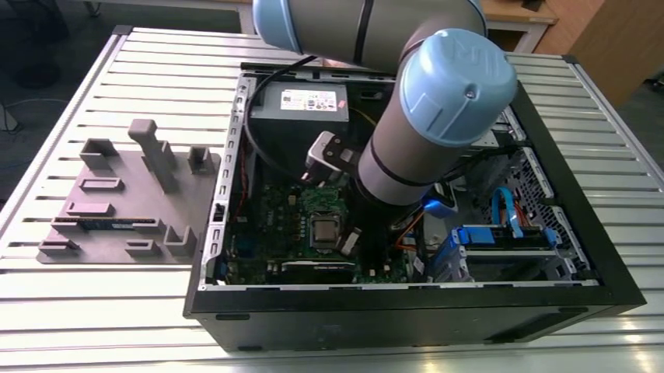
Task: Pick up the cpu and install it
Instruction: 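Install the first cpu locking lever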
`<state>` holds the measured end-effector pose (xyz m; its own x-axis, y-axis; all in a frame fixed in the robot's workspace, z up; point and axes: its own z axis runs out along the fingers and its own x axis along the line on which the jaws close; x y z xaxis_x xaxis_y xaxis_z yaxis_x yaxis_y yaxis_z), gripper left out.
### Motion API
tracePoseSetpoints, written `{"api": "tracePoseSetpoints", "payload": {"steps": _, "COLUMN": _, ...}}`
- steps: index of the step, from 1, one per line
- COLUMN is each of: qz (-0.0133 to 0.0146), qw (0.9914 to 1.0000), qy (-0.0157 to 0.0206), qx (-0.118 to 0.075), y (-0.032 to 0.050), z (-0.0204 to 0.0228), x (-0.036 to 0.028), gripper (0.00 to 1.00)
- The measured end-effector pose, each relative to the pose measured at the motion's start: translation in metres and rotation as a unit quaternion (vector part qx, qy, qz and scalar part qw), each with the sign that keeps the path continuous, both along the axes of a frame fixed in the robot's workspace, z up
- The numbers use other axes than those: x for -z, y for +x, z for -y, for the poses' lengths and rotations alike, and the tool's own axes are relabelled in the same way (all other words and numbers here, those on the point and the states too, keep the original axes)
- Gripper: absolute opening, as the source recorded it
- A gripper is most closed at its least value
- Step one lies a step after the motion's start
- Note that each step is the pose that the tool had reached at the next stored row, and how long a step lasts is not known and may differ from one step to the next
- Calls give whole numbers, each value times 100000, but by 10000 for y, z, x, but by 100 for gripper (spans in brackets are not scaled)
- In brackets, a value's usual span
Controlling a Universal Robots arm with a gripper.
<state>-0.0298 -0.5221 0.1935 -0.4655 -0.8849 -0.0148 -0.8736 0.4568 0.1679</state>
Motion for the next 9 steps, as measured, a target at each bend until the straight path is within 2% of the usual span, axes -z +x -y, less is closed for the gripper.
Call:
{"api": "tracePoseSetpoints", "payload": {"steps": 3, "qz": -22, "qw": 100000, "qy": 4, "qx": -4, "y": 21, "z": 18, "x": 16, "gripper": 11}}
{"api": "tracePoseSetpoints", "payload": {"steps": 9, "qz": -23, "qw": 100000, "qy": 24, "qx": -3, "y": 23, "z": 20, "x": 29, "gripper": 11}}
